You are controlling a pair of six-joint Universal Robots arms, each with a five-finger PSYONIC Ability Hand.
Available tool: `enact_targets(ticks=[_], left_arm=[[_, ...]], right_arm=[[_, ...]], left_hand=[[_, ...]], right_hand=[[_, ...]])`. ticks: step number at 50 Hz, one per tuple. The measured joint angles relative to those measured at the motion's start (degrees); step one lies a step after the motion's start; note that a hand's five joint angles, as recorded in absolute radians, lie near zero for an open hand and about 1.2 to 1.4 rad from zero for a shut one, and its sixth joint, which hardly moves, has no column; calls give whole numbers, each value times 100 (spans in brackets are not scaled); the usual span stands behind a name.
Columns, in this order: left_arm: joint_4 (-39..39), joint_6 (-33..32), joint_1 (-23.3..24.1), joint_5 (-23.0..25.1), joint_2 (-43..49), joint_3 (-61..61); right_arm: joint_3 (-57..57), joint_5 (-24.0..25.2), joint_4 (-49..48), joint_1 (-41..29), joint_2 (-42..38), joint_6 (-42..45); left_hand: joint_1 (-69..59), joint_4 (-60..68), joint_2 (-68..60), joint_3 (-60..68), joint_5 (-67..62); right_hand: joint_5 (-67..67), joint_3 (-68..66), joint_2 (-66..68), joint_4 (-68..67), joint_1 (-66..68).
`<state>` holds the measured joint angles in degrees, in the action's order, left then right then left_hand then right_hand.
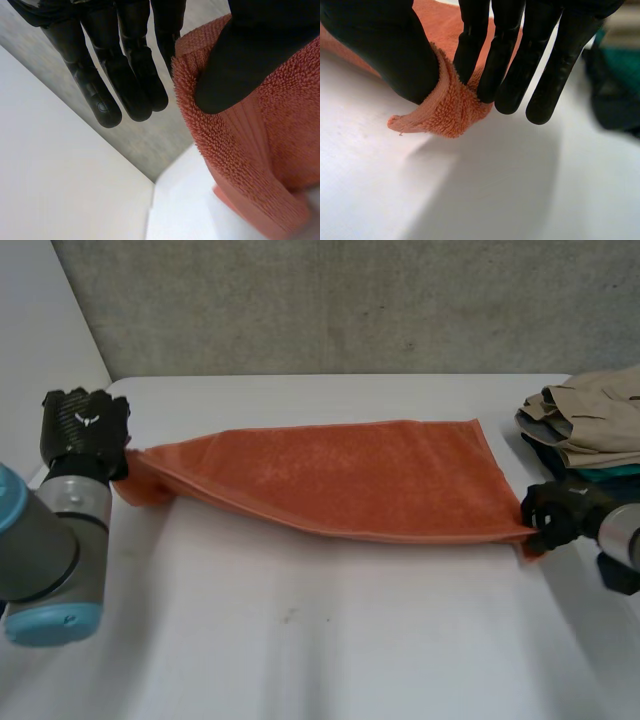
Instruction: Fold the laundry.
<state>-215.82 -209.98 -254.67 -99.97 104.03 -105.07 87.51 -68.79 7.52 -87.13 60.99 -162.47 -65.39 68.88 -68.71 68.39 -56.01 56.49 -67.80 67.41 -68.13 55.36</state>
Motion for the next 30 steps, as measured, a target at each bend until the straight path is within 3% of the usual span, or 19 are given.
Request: enact_targets(ticks=[6,9,11,13,17,23,30], left_arm=[[966,-64,-50,125,-551,-344],[1902,-260,-72,233,-989,-641],[1902,-260,-72,233,-989,-641],[3048,-765,-93,340,-1489,-1025],[3841,-1326,-175,473,-2030,-1404],[3836,-1471,-256,688,-2309,-1529],[2405,-728,-244,808,-1182,-779]], right_arm=[[388,71,262,255,918,1519],[705,44,692,410,1588,2855],[705,44,692,410,1588,2855],[1036,-6,1460,702,2195,4411],[1273,-1,2207,1055,2586,5645],[1332,26,2363,1113,2562,5955],[485,-589,929,-11,1129,4939]], left_hand=[[0,0,0,0,0],[0,0,0,0,0],[0,0,0,0,0],[0,1,0,0,0],[0,0,0,0,0],[0,0,0,0,0],[0,1,0,0,0]], right_hand=[[0,0,0,0,0],[9,0,0,-2,0],[9,0,0,-2,0],[16,0,0,-2,0],[16,0,0,-2,0],[16,0,0,-5,0],[56,0,0,-11,0]])
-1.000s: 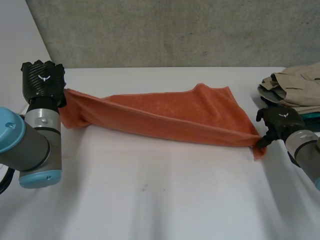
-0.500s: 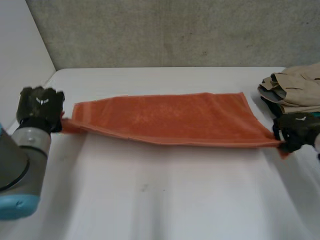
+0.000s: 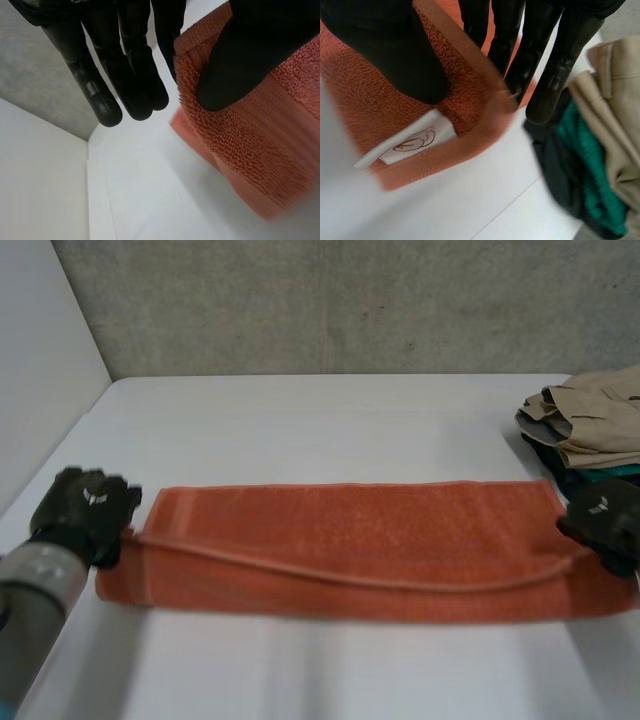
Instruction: Fold the laundry.
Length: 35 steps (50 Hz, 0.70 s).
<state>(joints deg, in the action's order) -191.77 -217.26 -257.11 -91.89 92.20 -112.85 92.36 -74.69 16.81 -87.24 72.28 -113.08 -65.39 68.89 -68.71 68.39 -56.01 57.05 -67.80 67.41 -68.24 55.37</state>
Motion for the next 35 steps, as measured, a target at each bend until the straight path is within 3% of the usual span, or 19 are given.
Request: enact_targets(ticks=[3,4,6,13,15,16,17,19,21,29,34,35], left_arm=[[-196,99,15,-79,302,199],[-503,226,62,-349,966,650],[-643,266,111,-602,1434,983],[-787,288,334,-1404,2828,2145],[-779,291,402,-1500,3090,2423],[-774,291,443,-1520,3187,2535],[-771,291,477,-1529,3237,2599],[-773,292,623,-1533,3351,2778],[-791,300,770,-1524,3388,2879],[-1049,330,1076,-1488,3062,2800],[-1119,336,1006,-1465,2701,2478],[-1135,338,969,-1451,2554,2305]], right_arm=[[-150,-148,-197,-141,-177,-103],[-570,-544,-682,-471,-642,-297],[-873,-764,-992,-640,-960,-361],[-1807,-1032,-1904,-871,-1939,-372],[-2030,-1049,-2169,-907,-2187,-365],[-2102,-1058,-2267,-924,-2274,-364],[-2164,-1076,-2364,-945,-2354,-366],[-2280,-1159,-2605,-1012,-2525,-384],[-2323,-1268,-2761,-1067,-2598,-427],[-1867,-1589,-2898,-1103,-2156,-1046],[-1210,-1381,-2756,-917,-1502,-1601],[-914,-1153,-2619,-768,-1252,-1760]], left_hand=[[0,0,0,0,0],[0,0,0,0,0],[0,0,0,0,0],[0,-2,2,-1,0],[266,-374,431,-422,234],[1914,-1909,2000,-1963,1676],[2441,-2367,2465,-2300,2119],[4915,-4723,4765,-4596,4412],[5446,-5632,5605,-5553,5270],[5446,-5720,5698,-5625,5330],[5446,-5720,5698,-5625,5330],[5446,-5720,5698,-5625,5330]], right_hand=[[5,0,0,0,0],[7,0,0,0,0],[8,0,0,0,0],[29,0,0,0,85],[-1425,1561,-1569,1564,-1333],[-1651,1799,-1942,1797,-1577],[-3018,3182,-3275,3182,-2898],[-4742,4740,-4847,4854,-4127],[-5154,5125,-5275,5294,-4326],[-5312,5497,-5467,5479,-4363],[-5312,5497,-5467,5479,-4363],[-5312,5497,-5467,5479,-4363]])
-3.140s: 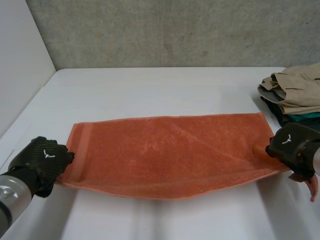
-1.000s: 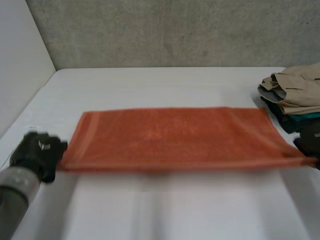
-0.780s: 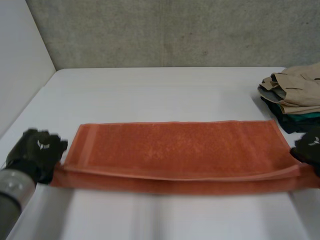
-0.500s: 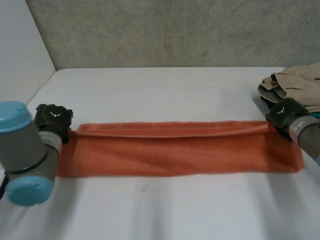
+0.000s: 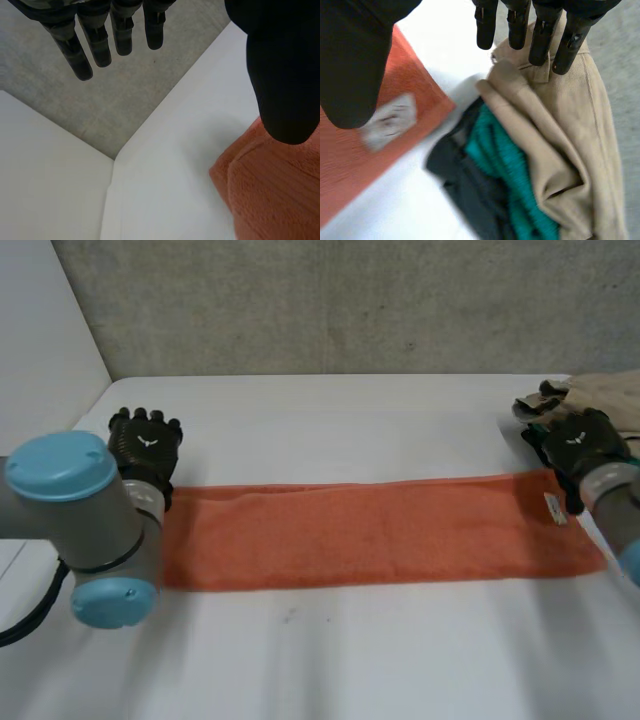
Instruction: Fold the laundry.
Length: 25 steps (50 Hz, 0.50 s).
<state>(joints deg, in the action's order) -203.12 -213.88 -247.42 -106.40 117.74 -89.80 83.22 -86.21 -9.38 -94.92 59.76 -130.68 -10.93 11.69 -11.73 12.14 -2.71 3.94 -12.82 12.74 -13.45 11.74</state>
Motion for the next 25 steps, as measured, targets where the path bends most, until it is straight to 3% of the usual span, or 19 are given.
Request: enact_targets(ticks=[10,20,22,24,25], left_arm=[[-338,0,-46,148,-360,-821],[-500,-5,-5,168,-306,-916],[-499,-5,1,166,-298,-921],[-496,-5,7,165,-294,-927],[-496,-5,9,165,-294,-927]], right_arm=[[1151,1488,879,927,569,-199],[1263,1636,725,1236,206,-137],[1234,1608,547,1244,57,-132],[1209,1593,415,1255,-30,-131],[1203,1589,385,1262,-50,-131]], left_hand=[[0,0,0,0,0],[0,0,0,0,0],[0,0,0,0,0],[0,0,0,0,0],[0,0,0,0,0]], right_hand=[[0,0,0,0,0],[0,-13,14,-3,2],[823,-920,912,-860,866],[3163,-3410,3479,-3325,2760],[3163,-3410,3479,-3325,2760]])
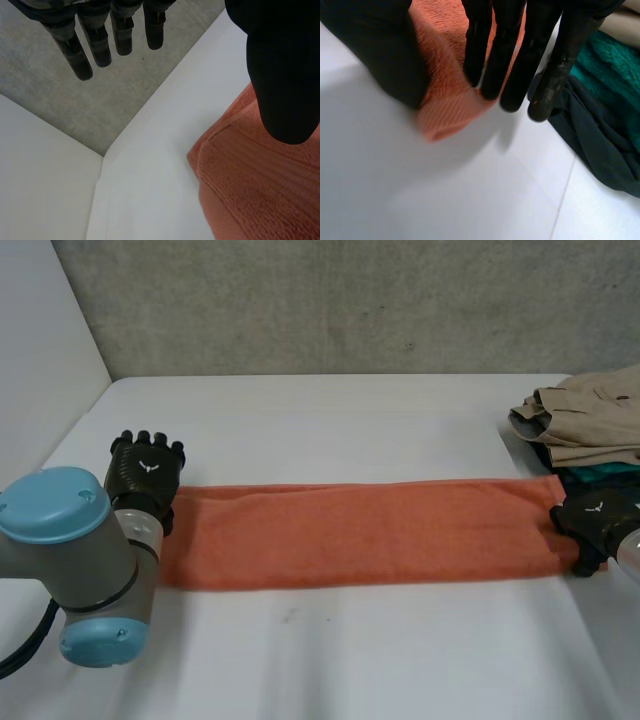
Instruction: Fold the laundry.
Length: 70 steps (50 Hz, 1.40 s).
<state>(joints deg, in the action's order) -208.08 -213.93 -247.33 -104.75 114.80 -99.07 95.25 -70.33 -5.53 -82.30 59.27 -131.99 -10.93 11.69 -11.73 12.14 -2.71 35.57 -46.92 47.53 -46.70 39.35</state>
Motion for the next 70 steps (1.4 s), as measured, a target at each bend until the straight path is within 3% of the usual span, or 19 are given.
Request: enact_targets(ticks=[1,2,3,13,22,31,37,38,43,45,46,47,51,53,54,57,58,60,70], left_arm=[[0,0,2,0,0,-1],[2,0,11,-1,-2,-6],[3,0,14,-1,-4,-9],[5,-1,20,-4,-75,-68],[13,-8,27,-8,-184,-161],[19,-9,36,-9,-295,-219],[22,-9,37,-4,-425,-268],[23,-8,37,-3,-467,-286],[23,-8,39,-2,-541,-311],[19,-8,45,1,-575,-315],[19,-8,45,1,-575,-315],[15,-8,52,1,-593,-311],[8,-8,99,6,-607,-284],[8,-8,99,6,-607,-284],[6,-8,173,7,-605,-244],[4,-9,250,11,-601,-210],[4,-8,300,11,-598,-188],[1,-7,403,11,-594,-139],[-9,229,1170,181,-569,260]], right_arm=[[-5,-3,-23,6,-15,0],[-28,-17,-131,56,-67,-1],[-33,-22,-163,90,-77,-2],[20,-48,-142,869,266,169],[-124,-329,146,1970,574,1676],[-340,-503,213,1831,844,2069],[-311,-324,184,-37,1652,1253],[-293,-264,164,-689,1781,1112],[-294,-160,91,-2003,1866,981],[-353,-95,-26,-2798,1675,980],[-353,-95,-26,-2798,1675,980],[-454,-55,-172,-3404,1393,995],[-683,-29,-418,-4222,751,1021],[-683,-29,-418,-4222,751,1021],[-903,-62,-546,-4668,165,1046],[-1038,-105,-578,-4848,-201,1041],[-1082,-133,-581,-4888,-316,1015],[-1121,-184,-580,-4903,-387,911],[-807,-643,-471,-4174,534,-1060]], left_hand=[[0,0,0,0,0],[0,0,0,0,0],[0,0,0,0,0],[0,0,0,0,0],[0,0,0,0,0],[0,0,0,0,0],[0,0,0,0,0],[0,0,0,0,0],[0,0,0,0,0],[0,0,0,0,0],[0,0,0,0,0],[0,0,0,0,0],[0,0,0,0,0],[0,0,0,0,0],[0,0,0,0,0],[0,0,0,0,0],[0,0,0,0,0],[0,0,0,0,0],[0,0,0,0,0]], right_hand=[[0,0,0,0,0],[1785,-1870,1865,-1901,808],[1954,-2030,1975,-2071,963],[2014,-2073,1981,-2134,1328],[2014,-2073,1981,-2135,1442],[2055,-2073,1981,-2135,1494],[2087,-2080,1982,-2138,1543],[2088,-2080,1981,-2138,1543],[2088,-2080,1981,-2138,1543],[2088,-2080,1981,-2139,1579],[2088,-2080,1981,-2139,1579],[2088,-2080,1981,-2139,1579],[2088,-2080,1981,-2139,1579],[2088,-2080,1981,-2139,1579],[2088,-2080,1981,-2139,1579],[2088,-2080,1981,-2139,1579],[-800,909,-1060,839,-1400],[-2838,3024,-3166,2964,-2655],[-3165,3469,-3479,3320,-2762]])
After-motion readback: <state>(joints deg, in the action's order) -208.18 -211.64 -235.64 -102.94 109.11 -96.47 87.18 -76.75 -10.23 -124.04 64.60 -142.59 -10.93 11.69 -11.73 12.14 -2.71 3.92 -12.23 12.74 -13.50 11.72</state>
